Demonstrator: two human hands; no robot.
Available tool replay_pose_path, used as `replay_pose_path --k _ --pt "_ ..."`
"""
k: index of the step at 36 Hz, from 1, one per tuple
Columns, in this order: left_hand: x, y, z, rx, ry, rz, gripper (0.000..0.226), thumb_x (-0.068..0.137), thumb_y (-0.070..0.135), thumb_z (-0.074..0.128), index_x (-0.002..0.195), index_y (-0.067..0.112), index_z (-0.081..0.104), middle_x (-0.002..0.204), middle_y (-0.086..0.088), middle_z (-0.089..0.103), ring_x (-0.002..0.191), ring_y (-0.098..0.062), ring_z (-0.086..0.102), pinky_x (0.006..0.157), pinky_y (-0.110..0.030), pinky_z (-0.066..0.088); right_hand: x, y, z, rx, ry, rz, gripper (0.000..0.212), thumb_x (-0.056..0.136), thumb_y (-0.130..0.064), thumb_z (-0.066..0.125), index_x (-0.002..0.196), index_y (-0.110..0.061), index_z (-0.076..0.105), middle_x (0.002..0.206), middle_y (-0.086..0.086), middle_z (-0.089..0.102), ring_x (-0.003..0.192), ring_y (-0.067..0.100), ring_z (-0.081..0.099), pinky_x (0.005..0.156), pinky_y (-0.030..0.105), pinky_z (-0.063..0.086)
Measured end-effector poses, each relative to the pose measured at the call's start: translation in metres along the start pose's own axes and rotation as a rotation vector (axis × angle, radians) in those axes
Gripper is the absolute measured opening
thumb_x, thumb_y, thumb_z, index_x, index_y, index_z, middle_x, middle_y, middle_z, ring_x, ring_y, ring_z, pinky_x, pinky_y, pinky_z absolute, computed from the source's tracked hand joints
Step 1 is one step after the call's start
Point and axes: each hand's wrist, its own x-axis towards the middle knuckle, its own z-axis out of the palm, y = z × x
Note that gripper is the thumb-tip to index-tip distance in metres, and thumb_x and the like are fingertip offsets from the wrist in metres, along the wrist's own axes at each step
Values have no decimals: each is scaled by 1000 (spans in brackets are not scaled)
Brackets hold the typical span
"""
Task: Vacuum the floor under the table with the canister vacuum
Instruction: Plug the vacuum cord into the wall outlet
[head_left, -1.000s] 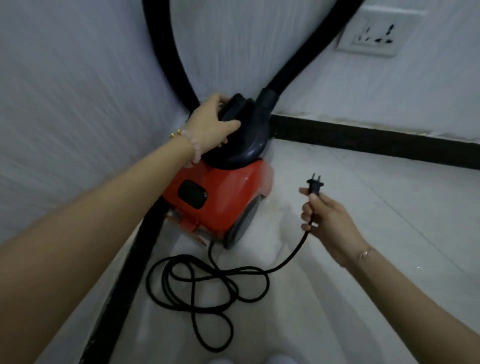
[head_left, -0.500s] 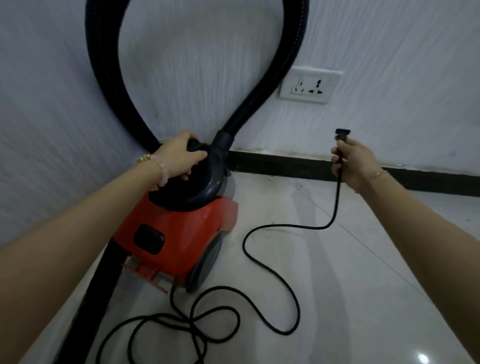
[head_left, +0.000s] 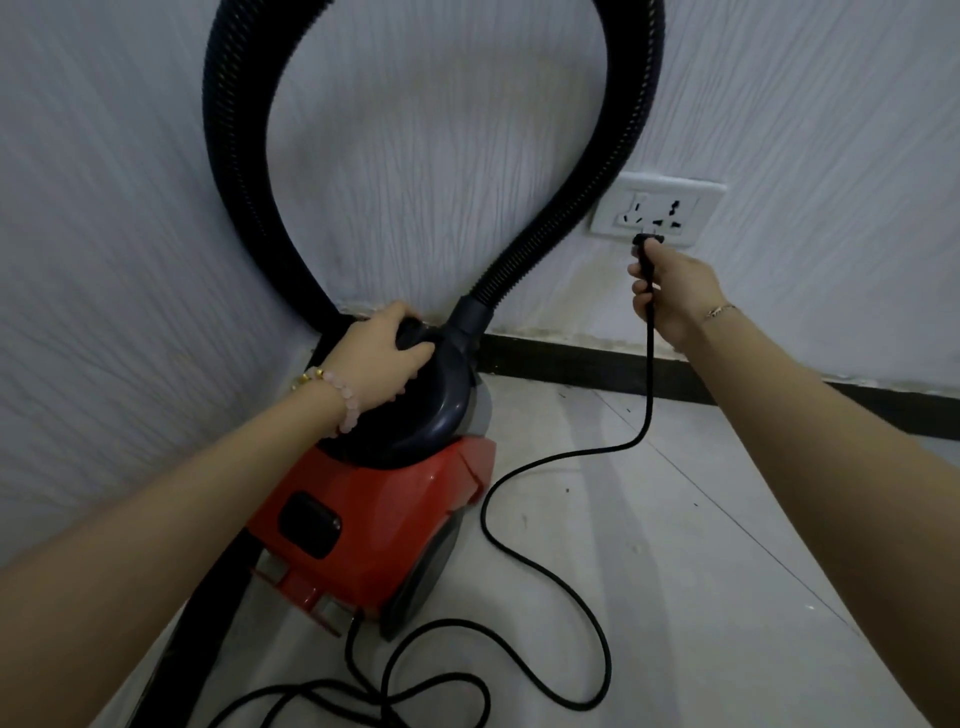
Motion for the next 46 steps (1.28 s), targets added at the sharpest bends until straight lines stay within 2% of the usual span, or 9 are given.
replay_pose_path --k 5,18,22,25,28,31,36,42,46 --pt "1 1 1 -42 -1 -24 28 94 23 54 121 16 51 70 -4 59 54 -15 55 53 -32 53 6 -14 6 11 72 36 22 97 -18 45 79 -11 55 69 0 51 51 7 40 35 12 32" --pt "1 0 3 -34 19 -19 28 94 22 54 121 18 51 69 -5 59 52 -16 56 54 -32 54 11 -19 -7 -29 72 61 26 98 -19 45 75 -10 56 65 -2 46 49 5 34 33 10 30" --pt "1 1 2 -32 16 -26 27 94 23 54 120 20 52 69 -4 60 51 -15 56 50 -29 52 17 -21 -5 24 83 81 27 98 -18 45 75 -8 56 64 -2 46 33 2 38 31 10 31" --pt "-1 1 1 -41 -1 -30 24 94 23 54 118 22 51 71 -5 60 52 -15 56 49 -27 52 20 -28 -1 128 102 99 17 97 -12 44 89 -4 56 66 1 49 25 2 41 31 10 35" --pt "-1 2 1 -47 -11 -35 24 94 23 54 117 23 50 71 -5 59 53 -15 56 49 -26 51 19 -31 2 224 148 96 16 95 -7 47 83 -3 55 70 6 55 27 5 48 35 11 44" --pt "-1 2 1 -40 -3 -33 26 94 22 55 119 22 49 70 -4 59 51 -13 56 47 -24 48 19 -25 3 247 168 54 16 94 -6 49 79 -2 56 70 7 58 29 5 50 35 12 45" --pt "-1 1 1 -16 -2 -27 31 94 23 54 124 21 48 70 -4 59 53 -15 58 49 -25 49 27 -26 2 316 186 50 10 92 -4 49 97 -1 56 70 6 55 28 5 46 33 11 39" --pt "1 0 1 -17 -21 -37 34 94 24 55 127 22 47 71 -4 59 54 -16 59 51 -27 51 27 -20 7 347 254 13 13 89 -2 52 100 1 59 76 9 59 30 4 49 34 11 42" --pt "1 0 0 -36 -21 -42 34 93 23 55 126 24 48 72 -5 60 55 -16 58 51 -26 51 26 -15 14 358 284 -22 9 89 -4 52 85 -1 60 67 6 56 32 3 44 33 10 35"
